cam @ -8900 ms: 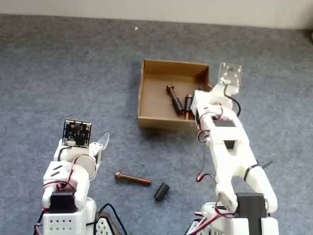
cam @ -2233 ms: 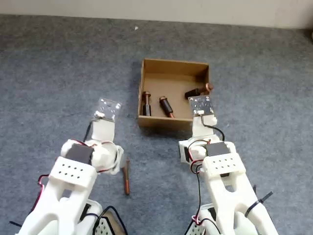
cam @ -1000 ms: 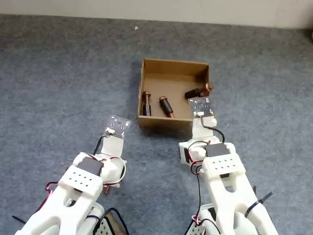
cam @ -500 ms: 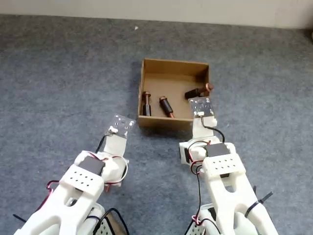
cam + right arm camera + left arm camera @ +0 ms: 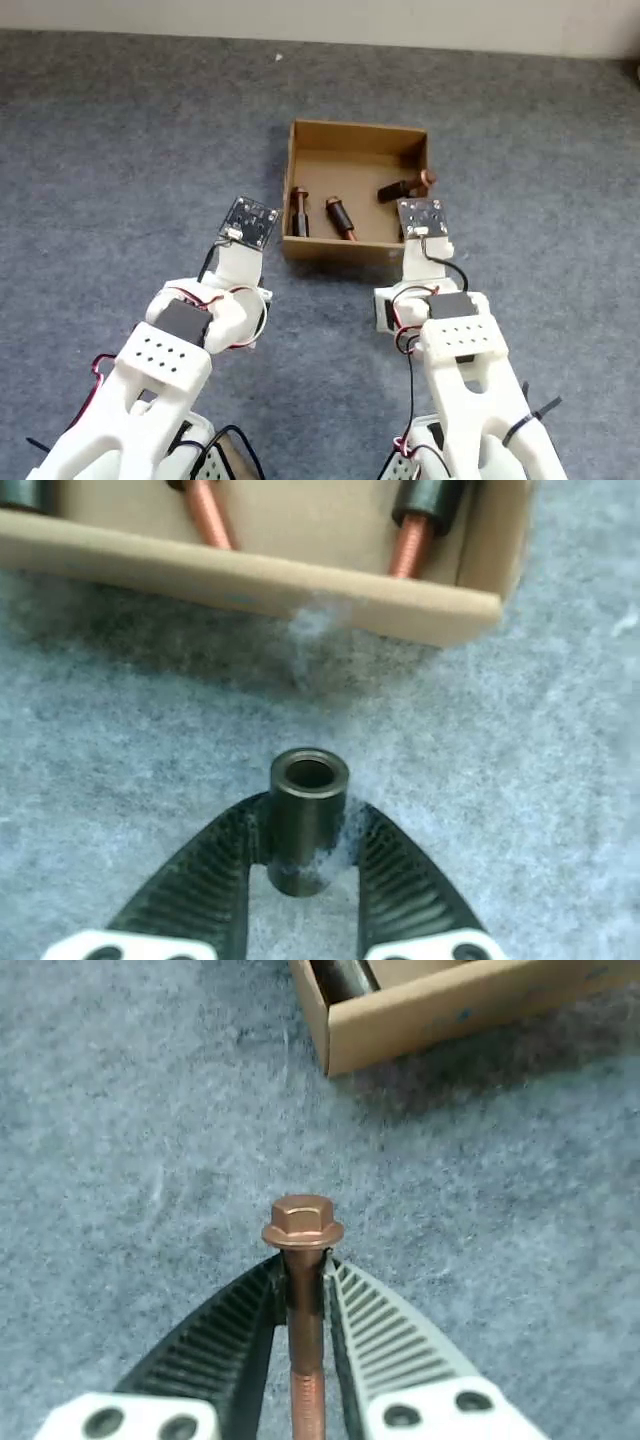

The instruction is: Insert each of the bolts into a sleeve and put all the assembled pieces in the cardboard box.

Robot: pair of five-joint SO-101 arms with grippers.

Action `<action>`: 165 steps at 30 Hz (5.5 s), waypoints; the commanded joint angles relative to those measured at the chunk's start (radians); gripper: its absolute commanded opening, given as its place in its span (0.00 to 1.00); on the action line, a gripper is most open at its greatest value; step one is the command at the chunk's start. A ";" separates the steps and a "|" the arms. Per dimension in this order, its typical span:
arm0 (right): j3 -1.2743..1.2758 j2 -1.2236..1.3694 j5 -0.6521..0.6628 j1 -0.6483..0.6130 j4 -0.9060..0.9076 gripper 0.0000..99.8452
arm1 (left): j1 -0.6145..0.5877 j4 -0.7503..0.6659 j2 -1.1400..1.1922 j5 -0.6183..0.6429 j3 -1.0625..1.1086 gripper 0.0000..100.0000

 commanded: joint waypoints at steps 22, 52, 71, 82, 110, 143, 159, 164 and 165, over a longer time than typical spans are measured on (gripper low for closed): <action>0.352 -0.888 -0.006 -0.176 -0.013 0.00 | 0.016 0.114 -0.963 -0.011 -0.054 0.00; 0.335 -1.175 0.109 -0.466 -0.018 0.00 | 0.331 -0.454 -0.970 0.101 0.104 0.01; 0.341 -1.175 0.112 -0.412 -0.216 0.00 | 0.417 -0.486 -0.970 0.094 0.173 0.01; 0.337 -1.175 0.114 -0.407 -0.211 0.00 | 0.314 -0.523 -0.970 0.094 0.252 0.01; 0.343 -1.175 0.173 -0.444 -0.185 0.00 | 0.314 -0.589 -0.970 0.094 0.216 0.01; 0.361 -1.175 0.232 -0.443 -0.124 0.00 | 0.314 -0.582 -0.970 0.094 0.332 0.01; 0.255 -1.175 0.232 -0.443 -0.013 0.00 | 0.315 -0.585 -0.970 0.092 0.364 0.01; 0.265 -1.175 0.176 -0.389 -0.082 0.00 | 0.325 -0.568 -0.970 0.094 0.371 0.01; 0.265 -1.175 0.153 -0.366 -0.099 0.00 | 0.325 -0.557 -0.970 0.094 0.369 0.01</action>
